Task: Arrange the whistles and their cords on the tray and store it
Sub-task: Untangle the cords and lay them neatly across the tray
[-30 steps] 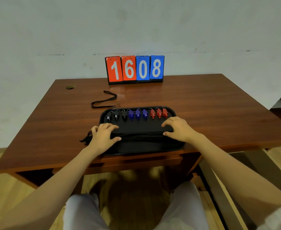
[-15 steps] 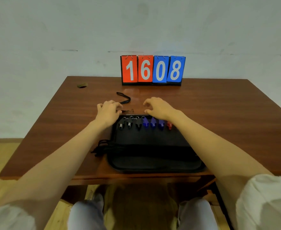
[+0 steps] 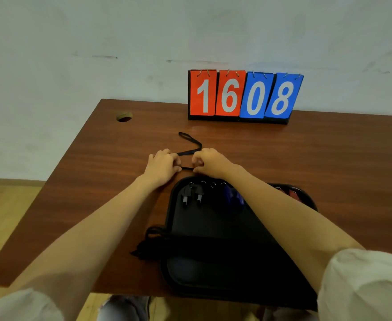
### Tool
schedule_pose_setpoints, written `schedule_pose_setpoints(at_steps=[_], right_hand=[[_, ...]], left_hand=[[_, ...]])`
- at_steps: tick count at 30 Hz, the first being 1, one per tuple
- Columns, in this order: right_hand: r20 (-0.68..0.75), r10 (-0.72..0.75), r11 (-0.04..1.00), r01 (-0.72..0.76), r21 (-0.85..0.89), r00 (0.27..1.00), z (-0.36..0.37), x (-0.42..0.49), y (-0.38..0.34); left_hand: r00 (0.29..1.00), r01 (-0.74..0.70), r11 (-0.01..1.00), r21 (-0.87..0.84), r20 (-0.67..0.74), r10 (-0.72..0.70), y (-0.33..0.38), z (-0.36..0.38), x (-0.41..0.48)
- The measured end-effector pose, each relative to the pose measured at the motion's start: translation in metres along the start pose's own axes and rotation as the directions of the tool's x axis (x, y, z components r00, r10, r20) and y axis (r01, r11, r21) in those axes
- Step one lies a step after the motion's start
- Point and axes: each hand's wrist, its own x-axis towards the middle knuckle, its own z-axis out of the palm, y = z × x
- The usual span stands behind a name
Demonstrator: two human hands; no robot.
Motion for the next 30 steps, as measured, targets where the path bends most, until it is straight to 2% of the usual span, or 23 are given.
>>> schedule_pose_setpoints(at_steps=[4, 8, 13, 16, 23, 30], right_hand=[[-0.022, 0.019, 0.999, -0.020, -0.047, 1.000, 0.005, 0.009, 0.000], [-0.045, 0.024, 0.994, -0.028, -0.102, 0.999, 0.005, 0.004, -0.004], [-0.153, 0.072, 0.997, -0.074, -0.002, 0.986, -0.011, -0.018, -0.006], [-0.267, 0.092, 0.996, -0.088, 0.027, 0.959, -0.027, -0.039, -0.004], [-0.571, 0.027, 0.999, -0.005, 0.041, 0.820, -0.082, -0.102, -0.001], [-0.761, 0.094, 0.993, -0.009, 0.115, 0.642, -0.137, -0.178, -0.001]], left_hand=[[0.996, 0.032, 0.999, -0.021, -0.081, -0.034, 0.001, 0.013, 0.003], [0.993, -0.002, 1.000, 0.022, -0.118, 0.005, 0.010, 0.014, -0.005], [0.995, -0.091, 0.982, -0.168, -0.044, 0.085, 0.025, -0.007, -0.020], [0.994, -0.085, 0.968, -0.237, -0.083, 0.067, 0.032, -0.025, -0.031], [0.966, -0.187, 0.946, -0.264, -0.224, 0.129, 0.060, -0.080, -0.056], [0.860, -0.325, 0.913, -0.246, -0.478, 0.177, 0.094, -0.137, -0.092]])
